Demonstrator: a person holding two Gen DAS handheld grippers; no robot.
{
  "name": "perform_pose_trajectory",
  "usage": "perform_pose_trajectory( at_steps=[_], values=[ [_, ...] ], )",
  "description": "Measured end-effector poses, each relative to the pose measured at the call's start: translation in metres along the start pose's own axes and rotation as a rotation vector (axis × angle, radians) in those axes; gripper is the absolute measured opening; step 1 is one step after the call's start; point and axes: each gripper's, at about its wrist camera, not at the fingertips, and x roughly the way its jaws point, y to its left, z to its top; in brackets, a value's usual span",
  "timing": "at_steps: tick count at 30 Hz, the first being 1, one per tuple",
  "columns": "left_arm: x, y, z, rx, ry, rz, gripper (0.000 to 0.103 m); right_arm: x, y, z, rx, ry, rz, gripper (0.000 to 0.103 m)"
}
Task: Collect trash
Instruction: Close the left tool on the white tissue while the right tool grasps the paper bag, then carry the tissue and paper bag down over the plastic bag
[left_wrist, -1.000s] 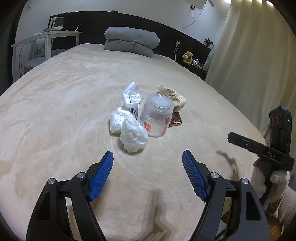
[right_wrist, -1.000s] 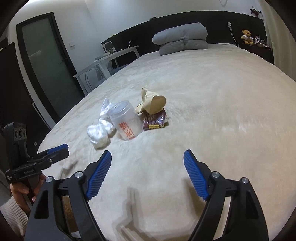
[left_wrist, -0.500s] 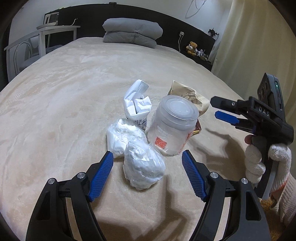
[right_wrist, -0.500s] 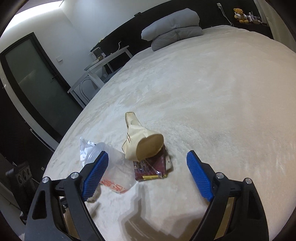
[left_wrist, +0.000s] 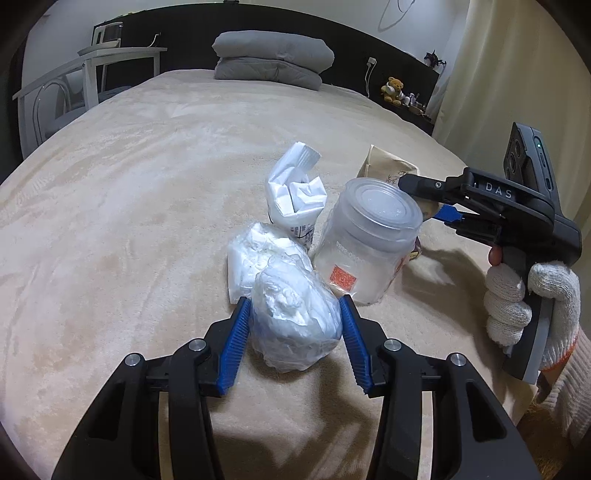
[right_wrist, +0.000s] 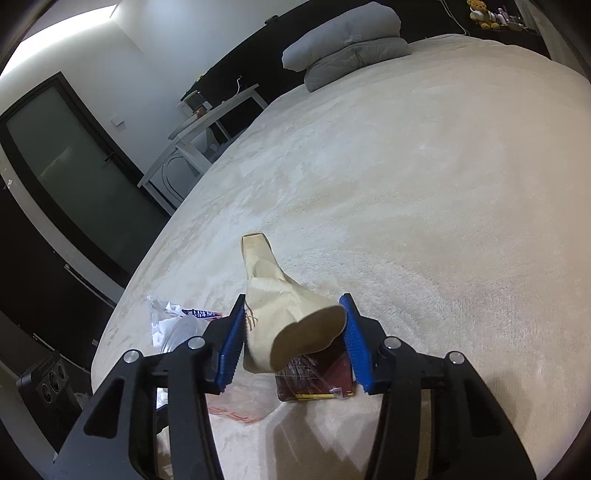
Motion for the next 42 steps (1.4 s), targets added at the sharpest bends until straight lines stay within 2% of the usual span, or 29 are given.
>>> perform_pose_trajectory(
  at_steps=[8, 20, 24, 30, 42],
  values=[
    [-0.018, -0.002, 0.001, 0.015, -0.049, -0.006, 0.047, -0.040, 0.005, -0.006, -0.042, -0.068, -0.035, 0.050],
    [-0.066, -0.009, -0.007, -0.038, -0.160, -0.025, 0.047, -0.117, 0.007, -0.046, -0.082, -0.119, -0.065, 0.050],
    [-0.089, -0.012, -0.016, -0.053, -0.207, -0.034, 0.047, -0.143, 0.011, -0.068, -0.081, -0.124, -0.049, 0.050],
    [-0.113, -0.029, -0.035, -0.001, -0.255, -0.050, 0.047, -0.182, 0.021, -0.109, -0.071, -0.143, -0.033, 0.050],
    [-0.156, -0.066, -0.088, 0.009, -0.284, -0.095, 0.047, -0.243, 0.037, -0.175, -0.063, -0.169, -0.006, 0.050]
  ],
)
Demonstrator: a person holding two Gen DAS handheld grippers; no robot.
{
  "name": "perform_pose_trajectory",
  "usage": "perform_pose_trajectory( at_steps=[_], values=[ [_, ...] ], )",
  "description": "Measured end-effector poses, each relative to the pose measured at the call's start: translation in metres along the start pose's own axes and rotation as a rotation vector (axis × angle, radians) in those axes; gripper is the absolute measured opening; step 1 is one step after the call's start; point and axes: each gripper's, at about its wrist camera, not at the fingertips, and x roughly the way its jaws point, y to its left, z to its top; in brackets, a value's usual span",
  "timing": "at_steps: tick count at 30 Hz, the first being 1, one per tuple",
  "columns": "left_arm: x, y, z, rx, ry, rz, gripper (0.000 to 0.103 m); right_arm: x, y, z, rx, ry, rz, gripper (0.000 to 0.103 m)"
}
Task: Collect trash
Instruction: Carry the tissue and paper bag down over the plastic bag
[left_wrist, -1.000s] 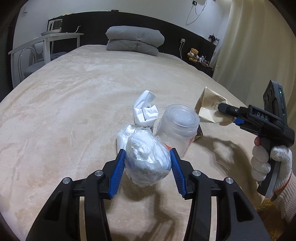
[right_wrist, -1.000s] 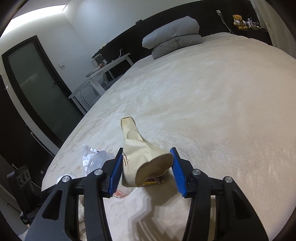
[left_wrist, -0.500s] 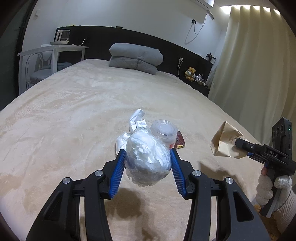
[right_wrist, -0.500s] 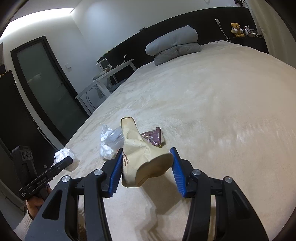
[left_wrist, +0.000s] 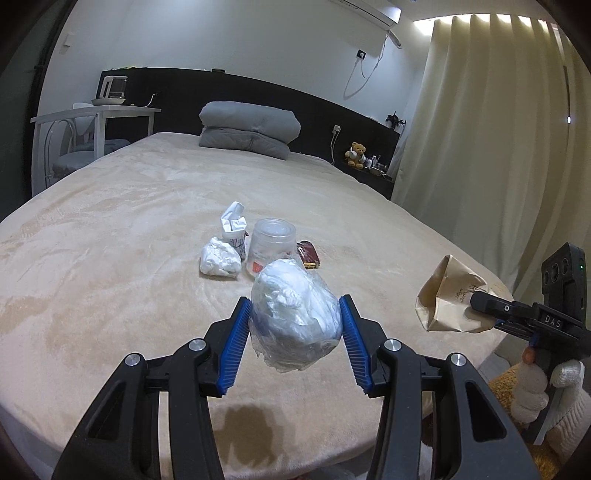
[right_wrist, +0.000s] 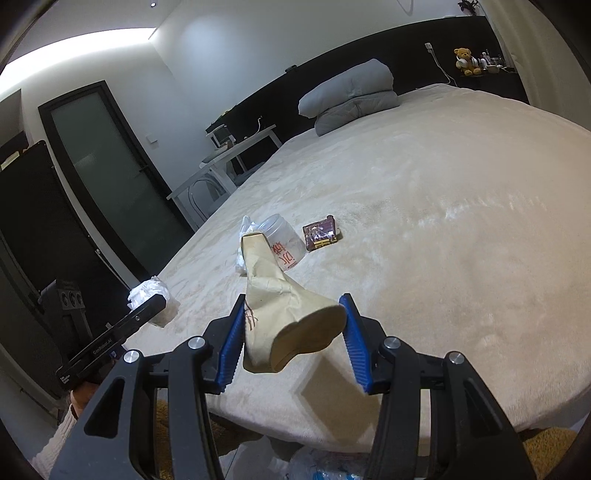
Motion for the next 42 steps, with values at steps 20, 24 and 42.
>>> perform_pose_trajectory(
  at_steps=[20, 24, 42],
  values=[
    [-0.084, -0.036, -0.068, 0.057, 0.008, -0.019, 0.047, -0.065, 0.026, -0.072, 0.032, 0.019, 0.071, 0.050],
    [-0.088, -0.041, -0.077, 0.052, 0.026, -0.043, 0.047, -0.066, 0.032, -0.083, 0.028, 0.042, 0.087, 0.050],
    [-0.052, -0.064, -0.127, 0.026, 0.261, -0.053, 0.048, -0.046, 0.023, -0.118, 0.059, 0.208, 0.022, 0.050]
  ],
)
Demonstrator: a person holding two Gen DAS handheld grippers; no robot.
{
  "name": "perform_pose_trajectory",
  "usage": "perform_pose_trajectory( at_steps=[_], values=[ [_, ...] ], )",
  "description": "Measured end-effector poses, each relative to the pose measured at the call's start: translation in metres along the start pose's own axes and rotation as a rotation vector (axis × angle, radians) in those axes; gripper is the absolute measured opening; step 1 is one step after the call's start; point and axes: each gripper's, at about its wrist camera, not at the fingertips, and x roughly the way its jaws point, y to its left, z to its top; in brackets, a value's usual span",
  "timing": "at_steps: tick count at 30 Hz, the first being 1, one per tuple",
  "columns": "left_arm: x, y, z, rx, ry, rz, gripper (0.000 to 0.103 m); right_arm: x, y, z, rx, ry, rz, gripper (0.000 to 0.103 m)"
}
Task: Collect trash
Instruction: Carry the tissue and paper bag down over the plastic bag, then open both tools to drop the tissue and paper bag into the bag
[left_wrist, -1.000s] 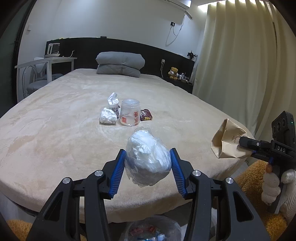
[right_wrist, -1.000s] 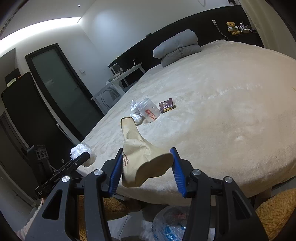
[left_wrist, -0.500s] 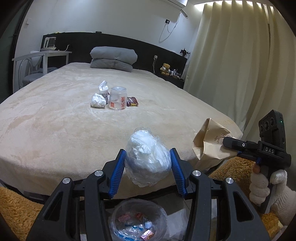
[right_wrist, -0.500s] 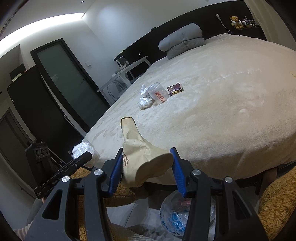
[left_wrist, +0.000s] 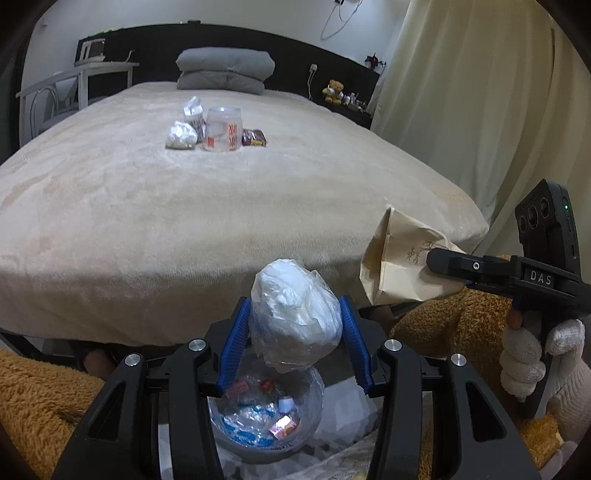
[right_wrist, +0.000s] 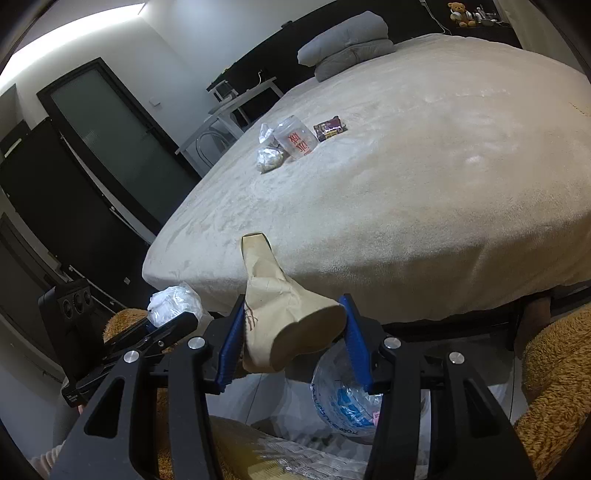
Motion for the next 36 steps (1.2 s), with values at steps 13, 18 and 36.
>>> perform_pose_trajectory(
  at_steps=[13, 18, 36],
  values=[
    [0.057, 0.025, -0.018, -0.126, 0.235, 0.013, 0.048, 0.050, -0.013, -0.013, 0.028, 0.179, -0.106, 0.050],
    [0.073, 0.036, -0.027, -0.197, 0.315, 0.018, 0.048, 0.071, -0.021, -0.017, 0.061, 0.255, -0.143, 0.050],
    [0.135, 0.045, -0.050, -0.229, 0.563, 0.051, 0.048, 0.141, -0.051, -0.038, 0.131, 0.509, -0.251, 0.050]
  ],
)
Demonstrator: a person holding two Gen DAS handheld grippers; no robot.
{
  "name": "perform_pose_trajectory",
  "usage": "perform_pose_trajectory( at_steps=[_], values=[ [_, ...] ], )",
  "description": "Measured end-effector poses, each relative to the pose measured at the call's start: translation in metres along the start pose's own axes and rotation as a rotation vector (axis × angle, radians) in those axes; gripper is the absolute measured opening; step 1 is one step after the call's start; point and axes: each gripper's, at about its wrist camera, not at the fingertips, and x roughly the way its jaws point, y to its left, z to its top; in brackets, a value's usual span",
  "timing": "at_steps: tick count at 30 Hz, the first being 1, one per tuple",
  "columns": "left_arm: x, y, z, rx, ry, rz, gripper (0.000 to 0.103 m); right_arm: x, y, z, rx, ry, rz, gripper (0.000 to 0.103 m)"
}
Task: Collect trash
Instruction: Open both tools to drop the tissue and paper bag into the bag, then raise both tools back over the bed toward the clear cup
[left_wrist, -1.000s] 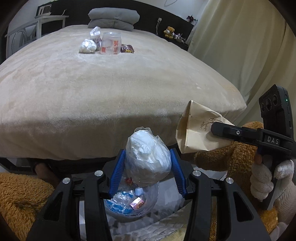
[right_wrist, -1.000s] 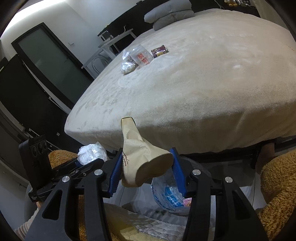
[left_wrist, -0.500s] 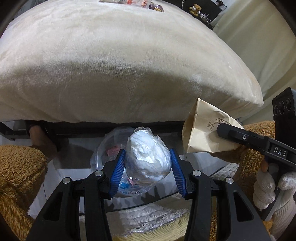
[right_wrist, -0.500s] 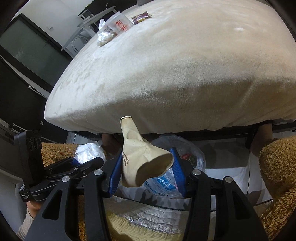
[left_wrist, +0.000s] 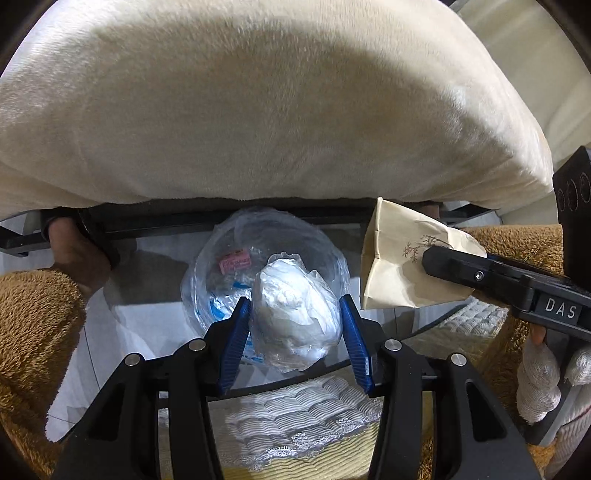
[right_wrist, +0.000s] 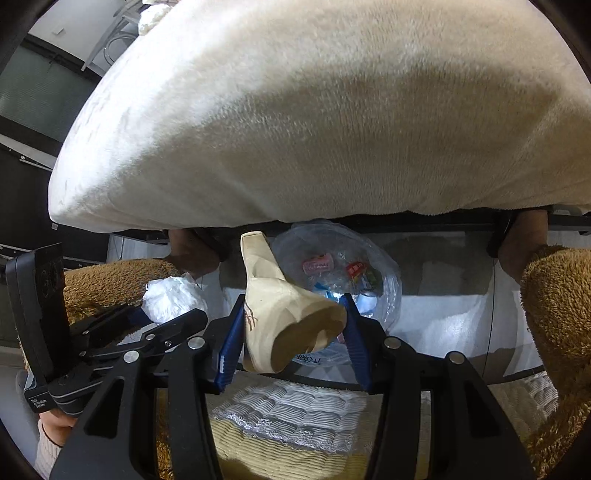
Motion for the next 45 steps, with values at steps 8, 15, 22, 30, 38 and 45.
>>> perform_pose_trajectory(
  at_steps=[8, 15, 22, 30, 38, 45],
  values=[
    [0.006, -0.001, 0.001, 0.002, 0.041, -0.002, 0.048, 0.013, -0.002, 0.006, 0.022, 0.033, -0.016, 0.050],
    [0.001, -0.001, 0.000, 0.007, 0.029, -0.037, 0.064, 0.008, -0.005, 0.007, 0.039, 0.015, 0.016, 0.061],
    [-0.005, 0.002, 0.001, -0.014, -0.008, -0.040, 0.070, 0.004, -0.007, 0.009, 0.058, 0.005, 0.032, 0.061],
    [-0.022, 0.001, -0.003, -0.006, -0.078, -0.048, 0.070, -0.017, -0.003, 0.000, 0.054, -0.044, 0.086, 0.061],
    [-0.069, -0.008, -0.016, 0.046, -0.272, -0.052, 0.070, -0.068, 0.012, -0.017, -0.053, -0.230, 0.128, 0.061],
    [-0.111, -0.013, -0.017, 0.134, -0.459, -0.034, 0.070, -0.113, 0.036, -0.022, -0.225, -0.428, 0.097, 0.061]
  ],
)
